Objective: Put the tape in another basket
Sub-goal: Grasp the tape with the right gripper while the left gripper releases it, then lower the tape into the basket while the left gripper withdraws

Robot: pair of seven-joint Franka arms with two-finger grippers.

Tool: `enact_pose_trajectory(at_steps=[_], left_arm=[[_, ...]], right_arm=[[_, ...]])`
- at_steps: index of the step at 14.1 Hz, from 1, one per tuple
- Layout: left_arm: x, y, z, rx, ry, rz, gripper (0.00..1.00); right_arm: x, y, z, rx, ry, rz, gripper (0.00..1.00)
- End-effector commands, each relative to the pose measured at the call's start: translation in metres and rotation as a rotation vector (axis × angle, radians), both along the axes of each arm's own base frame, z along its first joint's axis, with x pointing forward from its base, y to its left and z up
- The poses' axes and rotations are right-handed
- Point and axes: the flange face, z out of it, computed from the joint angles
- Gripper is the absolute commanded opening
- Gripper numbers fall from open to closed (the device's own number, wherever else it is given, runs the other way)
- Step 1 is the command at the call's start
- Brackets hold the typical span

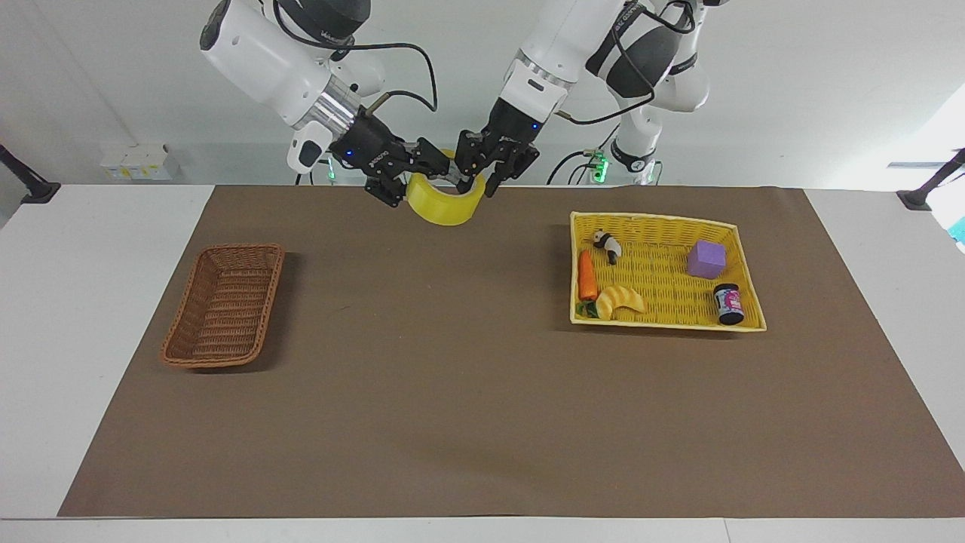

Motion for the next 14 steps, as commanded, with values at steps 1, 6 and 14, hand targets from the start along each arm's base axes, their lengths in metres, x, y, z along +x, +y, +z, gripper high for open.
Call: enact_pose_trajectory(at_steps=[1,6,14], left_arm=[[0.005,0.028,0.009,-0.024,0.032,0.002,1.0],[0.001,0.057,0.009,0.053,0.037,-0.164,1.0],[0.068,0.226,-0.015,0.356,-0.012,-0.221,1.0]], right_arm=[[-0.002,-0.027,0.021,0.026,0.014,-0.003,0.0],[-0.005,-0.119,0.02,0.01,0.051,-0.004,0.0],[0.01,-0.268,-0.088,-0.132,0.142,-0.143,0.0]])
